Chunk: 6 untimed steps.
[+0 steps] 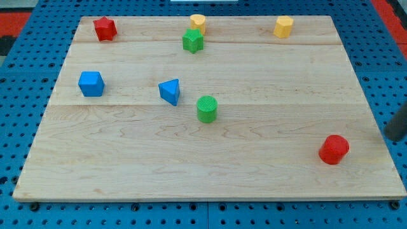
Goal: Move the red circle a bit left
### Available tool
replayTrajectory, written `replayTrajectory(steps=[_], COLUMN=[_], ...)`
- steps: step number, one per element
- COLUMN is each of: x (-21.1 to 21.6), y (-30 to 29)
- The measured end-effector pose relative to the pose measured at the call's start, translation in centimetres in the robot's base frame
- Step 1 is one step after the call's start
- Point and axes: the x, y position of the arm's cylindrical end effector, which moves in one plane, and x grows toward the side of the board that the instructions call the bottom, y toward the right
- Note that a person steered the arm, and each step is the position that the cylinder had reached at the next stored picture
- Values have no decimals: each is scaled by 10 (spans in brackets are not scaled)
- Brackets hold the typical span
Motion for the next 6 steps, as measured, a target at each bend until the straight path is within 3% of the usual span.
replayTrajectory(steps=[2,3,5,6], x=[61,62,23,22], y=[3,-29,-127,-133])
